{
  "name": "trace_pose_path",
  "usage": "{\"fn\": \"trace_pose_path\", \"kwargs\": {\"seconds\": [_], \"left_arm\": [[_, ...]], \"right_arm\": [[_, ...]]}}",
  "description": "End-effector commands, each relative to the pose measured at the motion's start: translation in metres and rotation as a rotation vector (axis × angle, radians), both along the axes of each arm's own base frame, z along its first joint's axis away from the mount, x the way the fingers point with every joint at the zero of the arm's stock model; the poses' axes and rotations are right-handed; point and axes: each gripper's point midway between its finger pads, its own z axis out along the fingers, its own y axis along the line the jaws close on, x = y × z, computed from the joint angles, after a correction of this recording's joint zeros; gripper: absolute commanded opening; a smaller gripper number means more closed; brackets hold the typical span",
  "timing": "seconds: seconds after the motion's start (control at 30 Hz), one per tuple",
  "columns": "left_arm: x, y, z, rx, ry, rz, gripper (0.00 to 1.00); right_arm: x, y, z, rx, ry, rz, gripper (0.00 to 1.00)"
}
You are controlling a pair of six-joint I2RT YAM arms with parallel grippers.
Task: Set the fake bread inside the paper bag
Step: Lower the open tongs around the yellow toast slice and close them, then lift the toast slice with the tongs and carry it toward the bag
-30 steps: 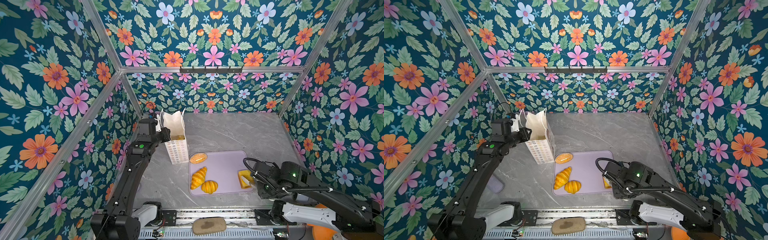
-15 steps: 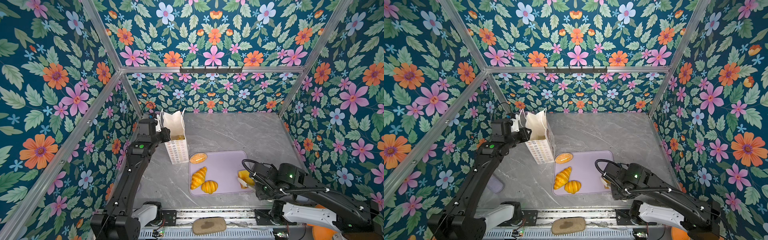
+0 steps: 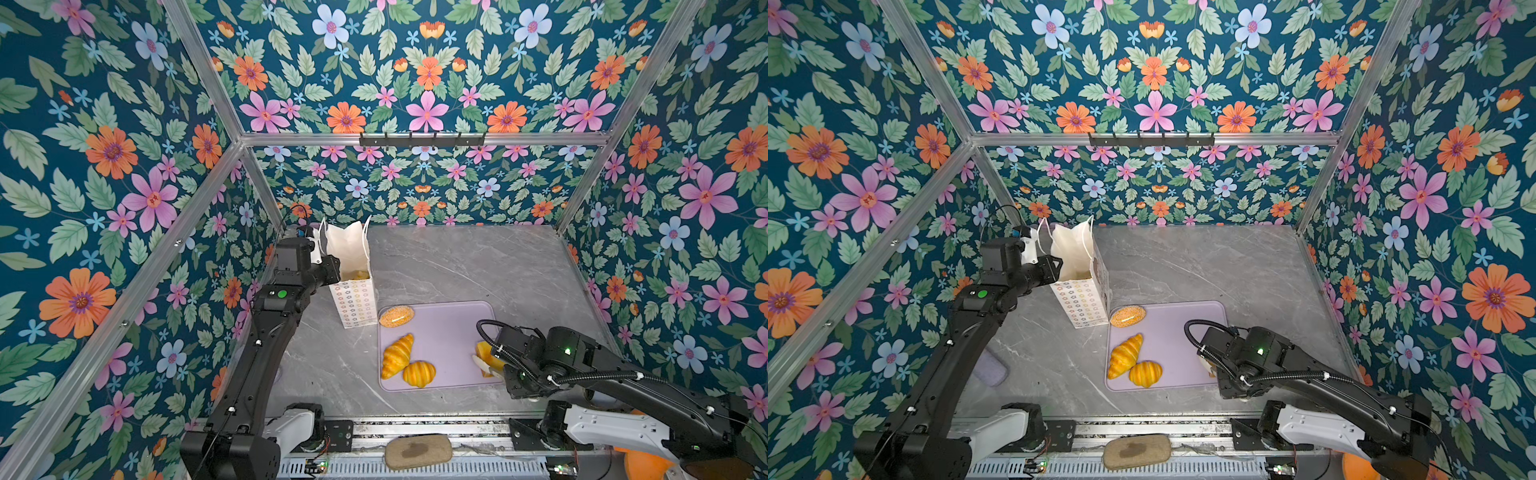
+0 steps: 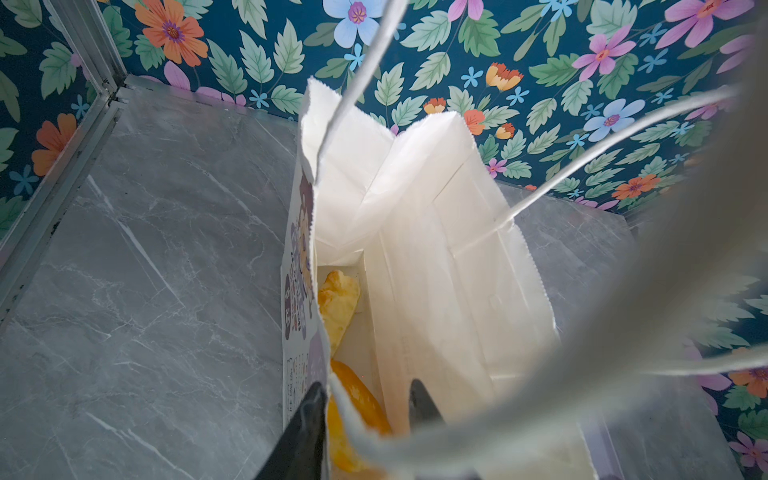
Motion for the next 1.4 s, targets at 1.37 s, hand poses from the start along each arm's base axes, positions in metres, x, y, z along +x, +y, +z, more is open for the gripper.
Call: {"fn": "trace_pose_path", "kwargs": {"seconds": [1.37], "left_arm": [[0.003, -0.007, 0.001, -0.025, 0.001, -0.031, 0.35]], "right_arm": [[0.074, 0.089, 0.076, 0.188, -0.231, 0.240, 0.30]]}}
